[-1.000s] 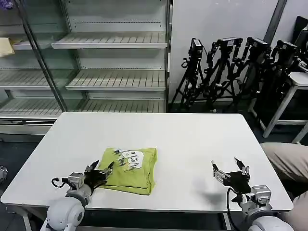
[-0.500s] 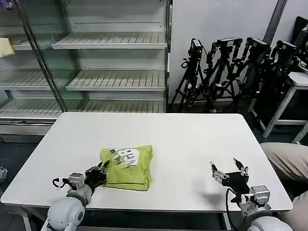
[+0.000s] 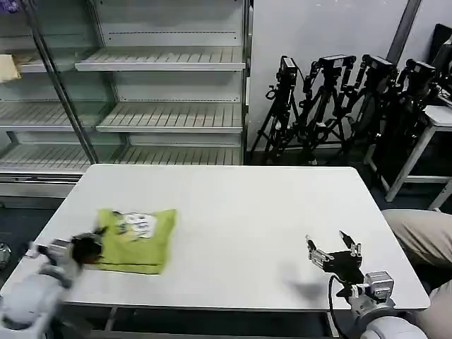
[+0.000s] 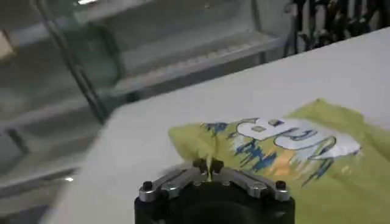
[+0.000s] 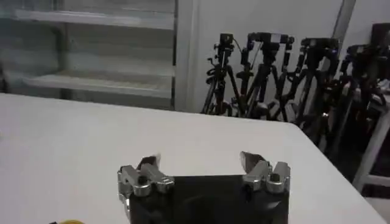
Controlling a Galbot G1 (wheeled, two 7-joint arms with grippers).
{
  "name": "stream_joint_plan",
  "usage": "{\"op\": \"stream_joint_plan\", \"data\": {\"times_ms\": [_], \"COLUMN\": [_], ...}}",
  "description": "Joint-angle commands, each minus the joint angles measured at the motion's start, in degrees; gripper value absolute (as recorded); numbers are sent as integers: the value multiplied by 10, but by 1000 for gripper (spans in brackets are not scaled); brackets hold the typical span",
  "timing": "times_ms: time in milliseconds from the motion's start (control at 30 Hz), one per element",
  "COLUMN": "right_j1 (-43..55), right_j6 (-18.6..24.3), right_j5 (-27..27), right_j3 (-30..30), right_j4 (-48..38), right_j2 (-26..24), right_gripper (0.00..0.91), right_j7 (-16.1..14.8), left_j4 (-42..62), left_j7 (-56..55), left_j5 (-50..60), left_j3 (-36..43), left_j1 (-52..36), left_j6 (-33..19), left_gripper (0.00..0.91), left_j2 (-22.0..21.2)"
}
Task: Fold and organize the clothes.
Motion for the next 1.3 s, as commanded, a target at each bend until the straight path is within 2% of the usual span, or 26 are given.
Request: {"op": "stream_joint_plan", "data": {"times_ms": [33,133,233,267,367,467,567,633,800,933,1300], "right_j1": [4,1,-7,-9,-13,-13,-12,-13,-9,0,1], "right_j6": [0,0,1,1,0,-3,-6,-6,-8,-12,-13], "right_j5": [0,-1,-2,-2,-1,-2,-4,-4,-3,-4,-3], "right_j3": [-3,0,4,6,13,15,15,17,24,26,42], "right_j4": [1,2,2,3,5,8,10,11,11,9,9], "right_j2": [2,4,5,5,3,0,0,-1,-6,-5,-10], "right_gripper": [907,907,907,907,907,907,907,907,907,907,907], "right_j7": [0,0,0,0,0,0,1,1,0,1,-2], "left_j4": [3,-91,-221,-253,-328,-355,-368,-357,-255,-189,-120], "left_j7": [75,44,-35,-52,-145,-175,-178,-180,-240,-290,-323], "left_j5": [-15,-18,-7,7,22,-16,-40,-40,-29,-44,-49], "left_j3": [-163,-126,-55,2,184,279,327,335,337,361,401], "left_j1": [14,26,74,86,108,89,66,53,-23,-94,-152], "left_j6": [-3,14,20,21,20,20,20,20,20,20,21], "left_gripper": [10,10,20,10,10,10,10,10,10,10,20], "left_j2": [204,155,64,20,-67,-120,-154,-162,-186,-224,-282]}}
